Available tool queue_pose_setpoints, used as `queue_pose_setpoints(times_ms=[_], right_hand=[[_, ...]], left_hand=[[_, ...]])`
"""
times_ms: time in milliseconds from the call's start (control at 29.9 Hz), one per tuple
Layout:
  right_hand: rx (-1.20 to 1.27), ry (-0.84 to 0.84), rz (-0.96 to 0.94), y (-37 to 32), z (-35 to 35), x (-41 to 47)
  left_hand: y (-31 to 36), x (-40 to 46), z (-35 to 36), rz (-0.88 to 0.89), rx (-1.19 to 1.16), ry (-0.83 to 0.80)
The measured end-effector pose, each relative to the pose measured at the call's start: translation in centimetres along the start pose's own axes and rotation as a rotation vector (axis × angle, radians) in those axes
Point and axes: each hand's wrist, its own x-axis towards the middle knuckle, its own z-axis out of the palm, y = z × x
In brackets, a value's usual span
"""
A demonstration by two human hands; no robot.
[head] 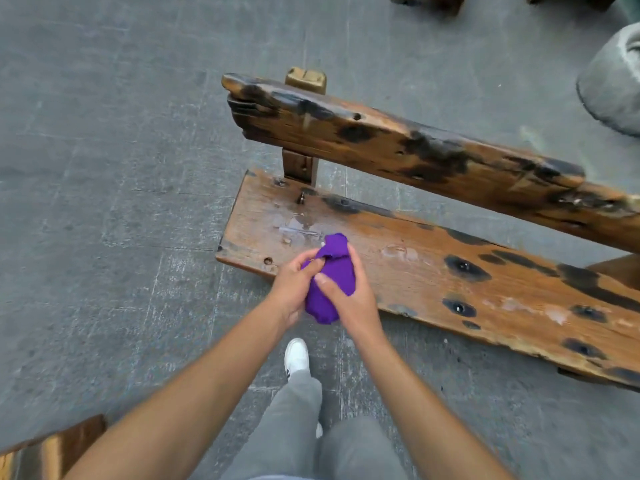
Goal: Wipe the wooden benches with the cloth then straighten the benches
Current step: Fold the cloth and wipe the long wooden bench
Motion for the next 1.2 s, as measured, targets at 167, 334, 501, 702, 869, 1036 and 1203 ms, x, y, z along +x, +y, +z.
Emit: queue_pose_setpoints(times_ms=[167, 334, 501, 702, 869, 1036, 1203], right_hand=[[-0.177, 0.063, 0.019, 3.5, 0.1, 10.6], [-0.327, 0.023, 0.016, 8.4, 1.5, 21.1], [-0.445, -0.009, 0.005, 12.2, 2.7, 30.3], [-0.637, -0.037, -0.172, 14.9, 7.2, 41.5], [-1.230, -0.040, -0.198, 21.7, 12.6, 46.4], [-1.343, 0.076, -0.237, 25.4, 15.5, 46.9], [-1.454, -0.303, -0.661, 24.4, 24.3, 54.4]], left_hand=[[3.2, 8.4, -0.8, -0.160, 0.040, -0.183], [4.1, 16.5, -2.6, -0.019, 0.364, 0.047], [2.9, 24.0, -9.6, 0.205, 0.758, 0.392], [0.8, 35.6, -19.9, 0.114, 1.373, 0.500], [-2.4, 44.1, -24.7, 0.132, 1.567, 0.380], [-5.2, 44.8, -26.1, 0.289, 1.640, 0.273], [-5.3, 45.3, -27.6, 0.290, 1.748, 0.207]])
